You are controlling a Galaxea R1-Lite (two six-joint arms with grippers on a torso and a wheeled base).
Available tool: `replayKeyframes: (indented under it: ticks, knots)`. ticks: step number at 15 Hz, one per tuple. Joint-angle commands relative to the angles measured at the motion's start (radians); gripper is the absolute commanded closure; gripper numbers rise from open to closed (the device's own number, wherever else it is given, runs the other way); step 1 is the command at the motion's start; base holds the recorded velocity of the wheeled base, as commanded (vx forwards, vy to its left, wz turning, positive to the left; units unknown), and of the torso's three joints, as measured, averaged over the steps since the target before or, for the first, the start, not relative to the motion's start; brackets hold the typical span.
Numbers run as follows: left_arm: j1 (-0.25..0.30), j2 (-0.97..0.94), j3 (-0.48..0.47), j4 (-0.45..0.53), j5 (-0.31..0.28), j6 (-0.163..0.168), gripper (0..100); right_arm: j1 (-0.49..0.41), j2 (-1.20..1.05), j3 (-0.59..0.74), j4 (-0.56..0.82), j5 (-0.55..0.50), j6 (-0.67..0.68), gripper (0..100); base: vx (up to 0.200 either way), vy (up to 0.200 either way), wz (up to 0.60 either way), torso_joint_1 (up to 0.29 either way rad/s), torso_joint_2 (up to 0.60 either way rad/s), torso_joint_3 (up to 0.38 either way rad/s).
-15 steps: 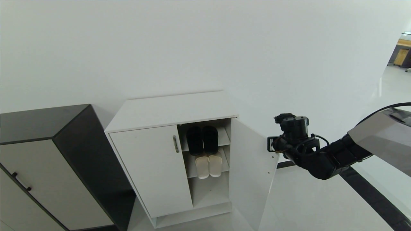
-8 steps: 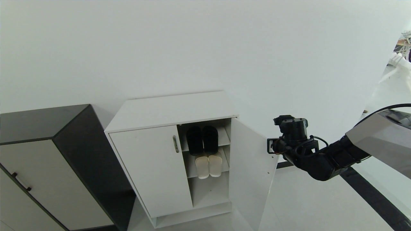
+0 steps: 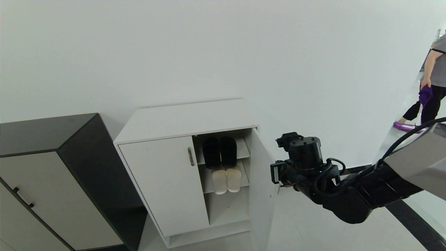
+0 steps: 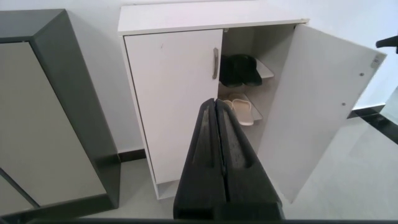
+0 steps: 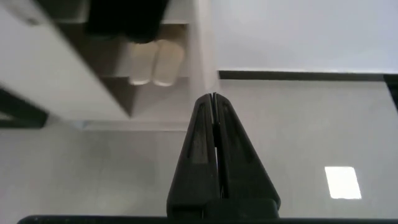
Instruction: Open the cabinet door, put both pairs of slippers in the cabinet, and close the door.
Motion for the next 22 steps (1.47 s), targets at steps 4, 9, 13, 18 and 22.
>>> replayKeyframes:
  ticks: [4,9,13,18,22]
  knots:
    - [0.000,0.001,0.000,0.000,0.000,0.000,100,0.066,-0.056,0.110,-0.140,0.022,-0.058,100,0.000,0.000,0.00,0.000,0.00,0.000]
    - [0.000,0.001,0.000,0.000,0.001,0.000,100,0.066,-0.047,0.127,-0.149,0.022,-0.088,100,0.000,0.000,0.00,0.000,0.00,0.000]
    - [0.000,0.001,0.000,0.000,0.001,0.000,100,0.067,-0.036,0.127,-0.149,0.020,-0.091,100,0.000,0.000,0.60,0.005,0.01,0.006]
    - [0.000,0.001,0.000,0.000,0.001,-0.002,100,0.063,-0.032,0.125,-0.152,0.017,-0.092,100,0.000,0.000,0.36,0.001,0.00,0.002]
    - [0.000,0.001,0.000,0.000,0.000,0.000,100,0.028,-0.061,0.133,-0.166,-0.019,-0.138,100,0.000,0.000,0.00,0.000,0.00,0.000]
